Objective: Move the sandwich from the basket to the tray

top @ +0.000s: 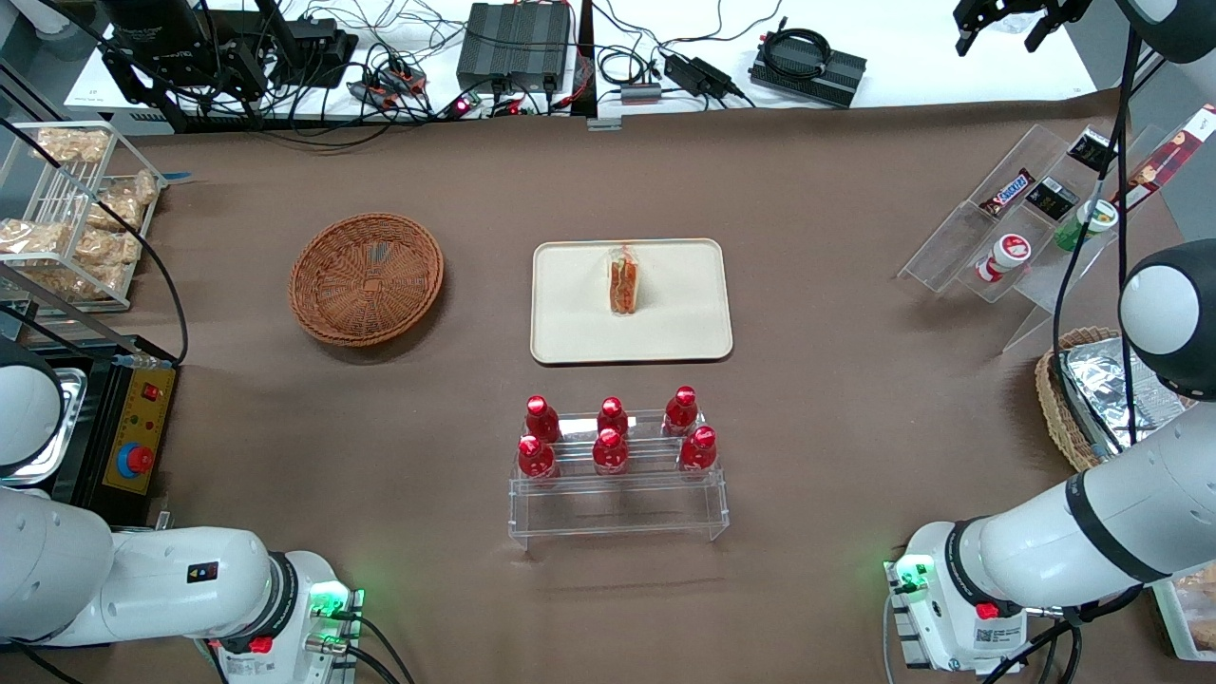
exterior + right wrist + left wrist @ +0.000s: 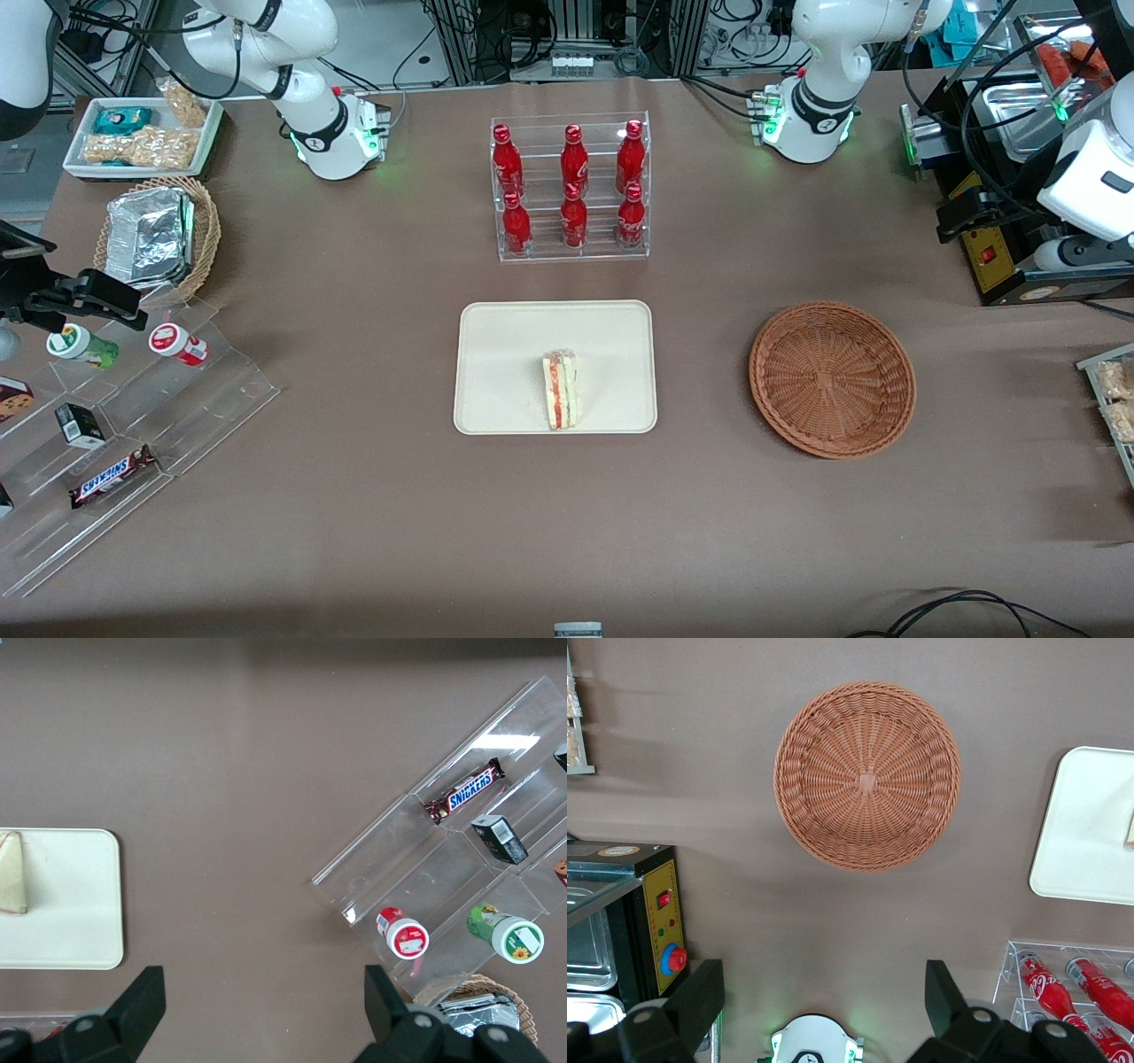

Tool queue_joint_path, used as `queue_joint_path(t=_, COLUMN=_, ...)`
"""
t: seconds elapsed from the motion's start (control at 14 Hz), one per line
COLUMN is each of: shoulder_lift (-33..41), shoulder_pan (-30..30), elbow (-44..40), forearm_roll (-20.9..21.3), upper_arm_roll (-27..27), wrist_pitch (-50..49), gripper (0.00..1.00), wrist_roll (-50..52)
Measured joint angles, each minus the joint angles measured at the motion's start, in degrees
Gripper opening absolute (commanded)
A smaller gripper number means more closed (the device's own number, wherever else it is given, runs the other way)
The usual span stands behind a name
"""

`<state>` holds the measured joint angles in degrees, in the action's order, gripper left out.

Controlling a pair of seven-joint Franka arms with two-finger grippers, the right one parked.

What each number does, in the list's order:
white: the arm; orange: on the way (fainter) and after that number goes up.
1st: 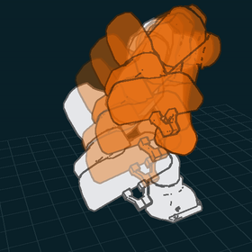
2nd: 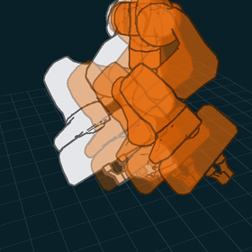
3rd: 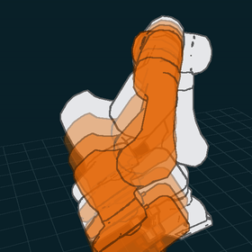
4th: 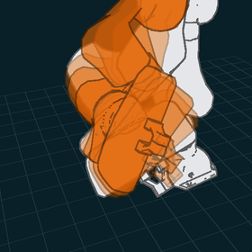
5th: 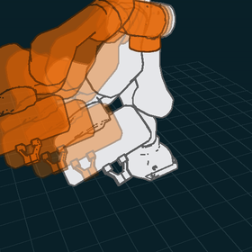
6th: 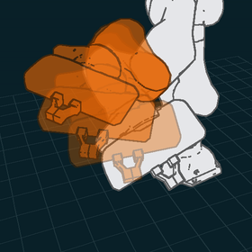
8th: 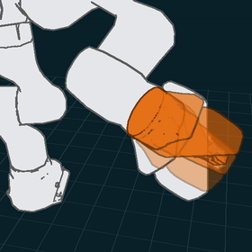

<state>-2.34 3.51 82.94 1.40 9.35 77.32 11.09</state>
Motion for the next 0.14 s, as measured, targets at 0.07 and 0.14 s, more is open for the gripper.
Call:
queue_joint_path(t=0.07, shoulder_lift=0.0, shoulder_pan=0.0, elbow=0.0, forearm_roll=0.0, upper_arm_roll=0.04, wrist_pitch=0.0, gripper=1.0, wrist_roll=0.01)
queue_joint_path(t=0.14, shoulder_lift=-0.01, shoulder_pan=0.0, elbow=0.02, forearm_roll=0.0, upper_arm_roll=0.06, wrist_pitch=0.0, gripper=1.0, wrist_roll=0.03)
